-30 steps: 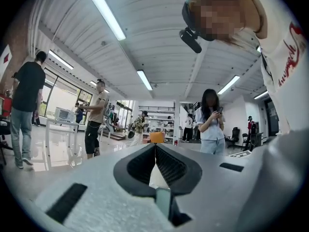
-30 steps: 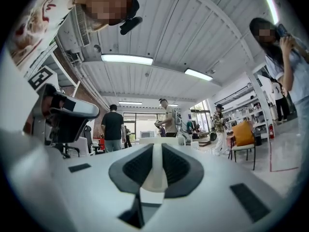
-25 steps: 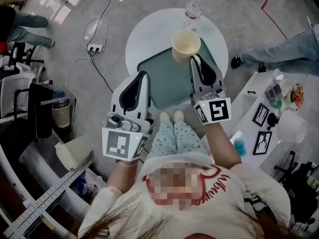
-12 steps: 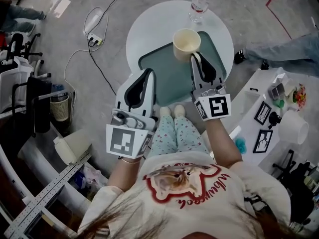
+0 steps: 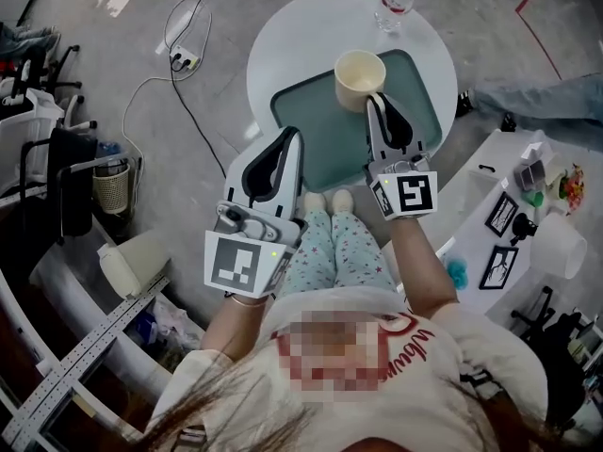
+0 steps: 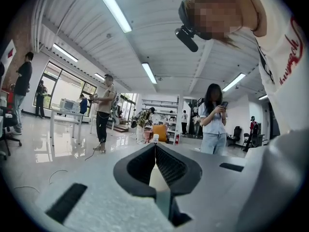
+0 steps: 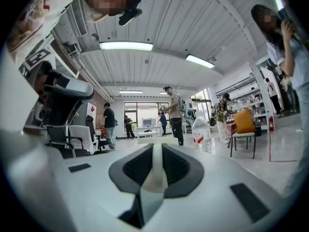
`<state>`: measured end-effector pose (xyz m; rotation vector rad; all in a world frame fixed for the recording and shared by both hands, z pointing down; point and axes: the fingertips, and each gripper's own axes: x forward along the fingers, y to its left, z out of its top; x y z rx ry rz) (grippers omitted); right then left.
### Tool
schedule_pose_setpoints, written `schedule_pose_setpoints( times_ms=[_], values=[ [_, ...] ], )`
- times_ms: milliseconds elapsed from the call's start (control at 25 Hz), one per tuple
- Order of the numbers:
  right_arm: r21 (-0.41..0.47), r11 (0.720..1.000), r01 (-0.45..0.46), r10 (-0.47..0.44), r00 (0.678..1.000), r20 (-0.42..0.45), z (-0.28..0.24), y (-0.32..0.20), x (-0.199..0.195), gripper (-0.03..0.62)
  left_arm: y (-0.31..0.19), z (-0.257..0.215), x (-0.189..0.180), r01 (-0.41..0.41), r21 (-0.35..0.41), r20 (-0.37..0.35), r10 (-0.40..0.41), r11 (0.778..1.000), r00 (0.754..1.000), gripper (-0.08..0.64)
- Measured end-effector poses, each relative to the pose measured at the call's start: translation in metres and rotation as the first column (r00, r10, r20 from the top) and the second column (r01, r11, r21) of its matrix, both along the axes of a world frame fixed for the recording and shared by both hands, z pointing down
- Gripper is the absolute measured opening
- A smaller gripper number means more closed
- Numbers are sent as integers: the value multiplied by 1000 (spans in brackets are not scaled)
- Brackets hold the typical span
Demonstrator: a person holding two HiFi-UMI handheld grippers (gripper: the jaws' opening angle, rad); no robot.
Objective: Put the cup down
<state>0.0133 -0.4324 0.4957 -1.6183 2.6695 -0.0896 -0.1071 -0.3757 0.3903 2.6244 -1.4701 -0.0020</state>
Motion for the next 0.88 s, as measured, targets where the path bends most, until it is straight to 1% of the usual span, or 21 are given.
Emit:
schedule_pose_setpoints(
  times_ms=[280, 480, 880],
  values=[
    [-26, 1000, 6, -7, 999, -32, 21, -9, -12, 63, 5, 5, -9, 7, -5, -6, -7, 1000, 1000, 15],
    [-62, 998, 4, -6, 999, -32, 34, -10, -18, 63, 7, 6, -17, 18, -8, -10, -18, 1000, 1000, 15],
    [-85, 996, 5, -7, 999, -34, 45, -8, -24, 63, 20, 12, -17, 5, -25, -16, -6, 1000, 1000, 15]
  ],
)
